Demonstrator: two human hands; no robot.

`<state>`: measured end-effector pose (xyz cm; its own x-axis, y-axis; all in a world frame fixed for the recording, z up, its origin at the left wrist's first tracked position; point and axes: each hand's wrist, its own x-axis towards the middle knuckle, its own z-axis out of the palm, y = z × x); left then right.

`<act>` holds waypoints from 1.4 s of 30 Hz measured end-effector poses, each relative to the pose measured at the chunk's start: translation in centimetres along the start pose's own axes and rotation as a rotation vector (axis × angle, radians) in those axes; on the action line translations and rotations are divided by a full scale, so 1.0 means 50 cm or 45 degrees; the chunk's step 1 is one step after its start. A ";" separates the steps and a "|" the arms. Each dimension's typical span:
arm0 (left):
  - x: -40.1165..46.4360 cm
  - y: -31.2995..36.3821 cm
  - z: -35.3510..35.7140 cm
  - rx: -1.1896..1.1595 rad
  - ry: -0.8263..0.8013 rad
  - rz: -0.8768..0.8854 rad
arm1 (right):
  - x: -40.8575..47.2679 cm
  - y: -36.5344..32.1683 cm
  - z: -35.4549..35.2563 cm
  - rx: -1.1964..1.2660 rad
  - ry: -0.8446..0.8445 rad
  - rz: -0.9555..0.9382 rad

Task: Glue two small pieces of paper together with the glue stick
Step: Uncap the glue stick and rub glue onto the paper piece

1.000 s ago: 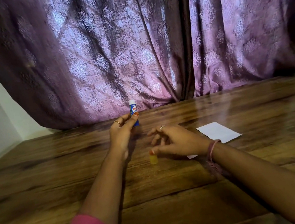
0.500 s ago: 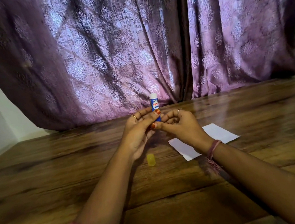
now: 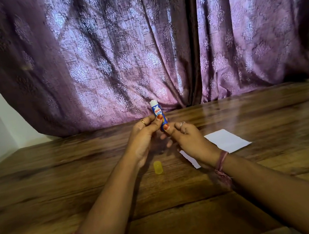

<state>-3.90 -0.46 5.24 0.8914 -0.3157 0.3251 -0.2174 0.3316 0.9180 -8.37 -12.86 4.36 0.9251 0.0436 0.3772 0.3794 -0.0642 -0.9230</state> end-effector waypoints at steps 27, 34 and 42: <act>-0.007 0.006 -0.004 0.042 0.065 -0.025 | -0.003 0.027 0.024 0.319 0.002 0.204; -0.008 0.006 -0.007 0.098 0.114 -0.009 | -0.001 0.028 0.022 0.396 -0.018 0.307; -0.009 0.005 -0.003 0.080 0.087 -0.007 | -0.002 0.032 0.019 0.378 0.105 0.182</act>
<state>-4.29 -0.13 5.29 0.9173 -0.2552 0.3058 -0.2350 0.2730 0.9329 -7.88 -12.03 2.78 0.9714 -0.0262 0.2359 0.2355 0.2301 -0.9442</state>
